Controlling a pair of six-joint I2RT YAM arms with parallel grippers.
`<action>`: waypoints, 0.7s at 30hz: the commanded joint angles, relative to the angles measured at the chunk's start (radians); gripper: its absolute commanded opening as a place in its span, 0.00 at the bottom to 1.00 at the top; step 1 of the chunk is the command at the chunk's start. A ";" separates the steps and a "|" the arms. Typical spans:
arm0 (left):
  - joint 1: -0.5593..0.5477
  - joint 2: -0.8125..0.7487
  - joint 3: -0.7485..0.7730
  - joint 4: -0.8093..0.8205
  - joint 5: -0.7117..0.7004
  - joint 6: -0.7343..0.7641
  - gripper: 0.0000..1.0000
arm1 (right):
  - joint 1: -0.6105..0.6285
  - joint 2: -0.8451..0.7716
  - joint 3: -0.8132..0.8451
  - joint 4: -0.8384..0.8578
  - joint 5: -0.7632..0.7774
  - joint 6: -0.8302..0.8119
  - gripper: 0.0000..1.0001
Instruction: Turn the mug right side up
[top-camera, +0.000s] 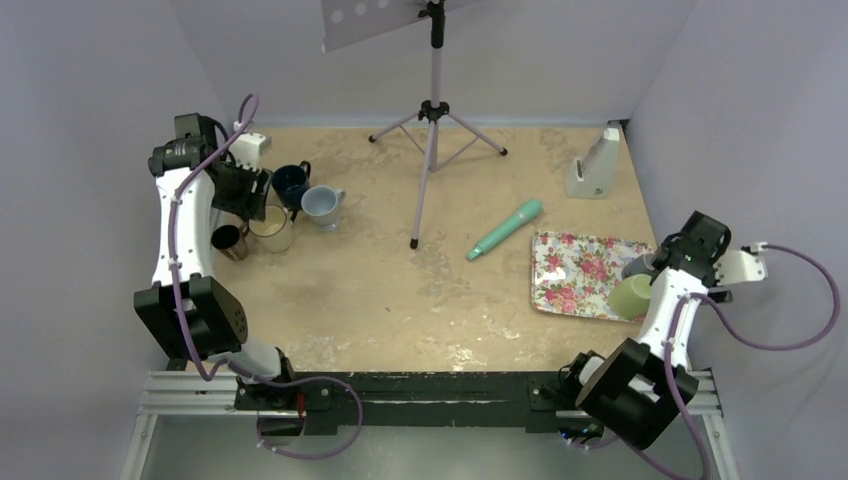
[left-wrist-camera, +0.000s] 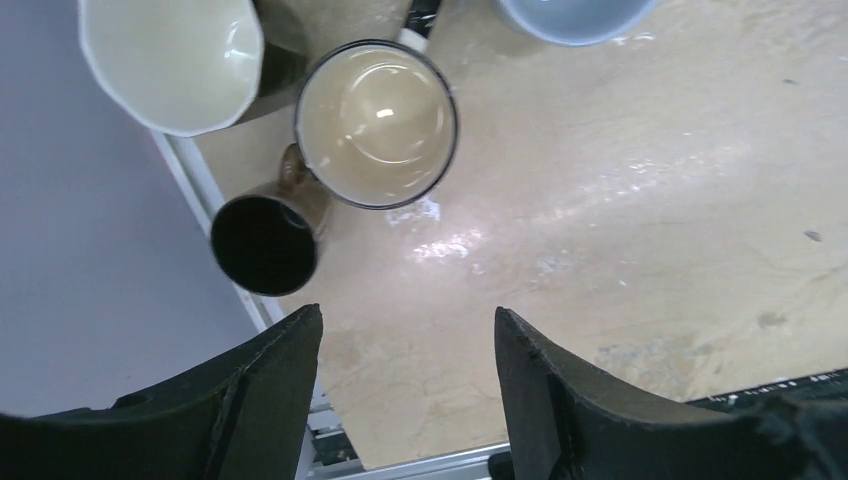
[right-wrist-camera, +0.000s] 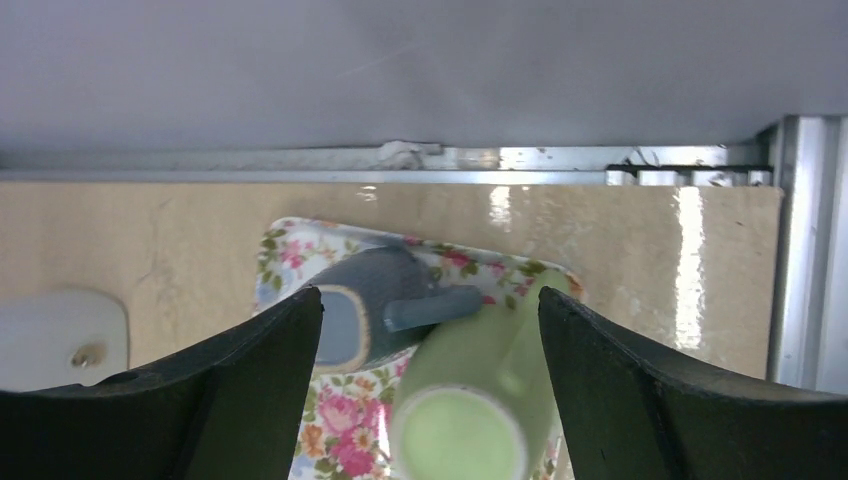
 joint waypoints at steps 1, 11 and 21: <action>-0.052 -0.056 0.001 -0.060 0.087 -0.055 0.68 | -0.092 -0.035 -0.050 -0.020 0.001 0.114 0.82; -0.098 -0.075 -0.029 -0.047 0.093 -0.072 0.69 | -0.216 0.053 -0.103 -0.001 -0.164 0.139 0.81; -0.100 -0.084 -0.018 -0.034 0.116 -0.085 0.69 | -0.215 0.136 -0.174 0.034 -0.182 0.144 0.78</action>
